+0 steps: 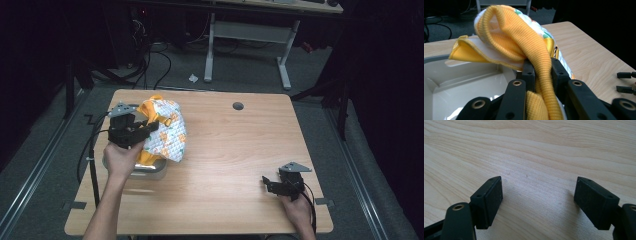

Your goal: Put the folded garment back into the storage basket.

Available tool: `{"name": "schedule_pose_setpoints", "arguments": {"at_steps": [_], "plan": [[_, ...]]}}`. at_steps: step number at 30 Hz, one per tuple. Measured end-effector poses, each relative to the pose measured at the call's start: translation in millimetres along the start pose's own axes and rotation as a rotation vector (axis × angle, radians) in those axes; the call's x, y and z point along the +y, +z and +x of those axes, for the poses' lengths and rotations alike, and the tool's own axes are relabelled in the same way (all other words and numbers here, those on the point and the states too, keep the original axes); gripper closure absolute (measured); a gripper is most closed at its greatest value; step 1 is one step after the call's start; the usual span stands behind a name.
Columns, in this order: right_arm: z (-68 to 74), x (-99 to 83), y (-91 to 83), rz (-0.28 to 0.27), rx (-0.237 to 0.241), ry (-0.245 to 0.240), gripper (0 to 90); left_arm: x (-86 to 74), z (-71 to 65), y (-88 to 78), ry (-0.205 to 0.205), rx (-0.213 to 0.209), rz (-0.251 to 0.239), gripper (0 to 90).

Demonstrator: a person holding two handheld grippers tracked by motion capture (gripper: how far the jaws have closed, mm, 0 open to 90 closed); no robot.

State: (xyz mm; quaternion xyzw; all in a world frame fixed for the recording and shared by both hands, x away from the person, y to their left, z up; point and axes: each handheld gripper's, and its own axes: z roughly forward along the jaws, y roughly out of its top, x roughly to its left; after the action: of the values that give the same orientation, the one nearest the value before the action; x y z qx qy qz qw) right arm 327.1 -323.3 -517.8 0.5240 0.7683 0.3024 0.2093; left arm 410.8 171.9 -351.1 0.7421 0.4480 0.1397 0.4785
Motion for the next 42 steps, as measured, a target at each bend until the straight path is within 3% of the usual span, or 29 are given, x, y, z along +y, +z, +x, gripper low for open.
{"name": "schedule_pose_setpoints", "arguments": {"at_steps": [11, 14, 19, 25, 32, 42], "plan": [[-0.1, 0.2, 0.2, -0.001, -0.001, 0.000, 23.4, -6.0, 20.0, -7.3, -0.017, 0.026, 0.012, 76.9], [-0.1, 0.2, 0.2, -0.001, -0.001, 0.000, 23.4, -7.5, 23.9, -6.5, -0.004, 0.052, 0.025, 76.9], [-0.1, 0.2, 0.2, -0.001, -0.001, 0.000, 23.4, -10.4, 28.7, -1.9, 0.016, 0.056, 0.049, 76.8], [-0.1, 0.2, 0.2, -0.001, -0.001, 0.000, 23.4, -14.7, 36.3, 3.1, -0.001, 0.055, 0.062, 76.7], [0.0, 0.2, 0.2, 0.000, -0.001, 0.001, 23.4, -24.7, 47.5, 15.8, -0.010, 0.101, 0.113, 76.5], [0.0, 0.2, 0.2, 0.000, -0.001, 0.001, 23.4, -36.1, 60.5, 27.6, -0.018, 0.129, 0.154, 76.3]]}}
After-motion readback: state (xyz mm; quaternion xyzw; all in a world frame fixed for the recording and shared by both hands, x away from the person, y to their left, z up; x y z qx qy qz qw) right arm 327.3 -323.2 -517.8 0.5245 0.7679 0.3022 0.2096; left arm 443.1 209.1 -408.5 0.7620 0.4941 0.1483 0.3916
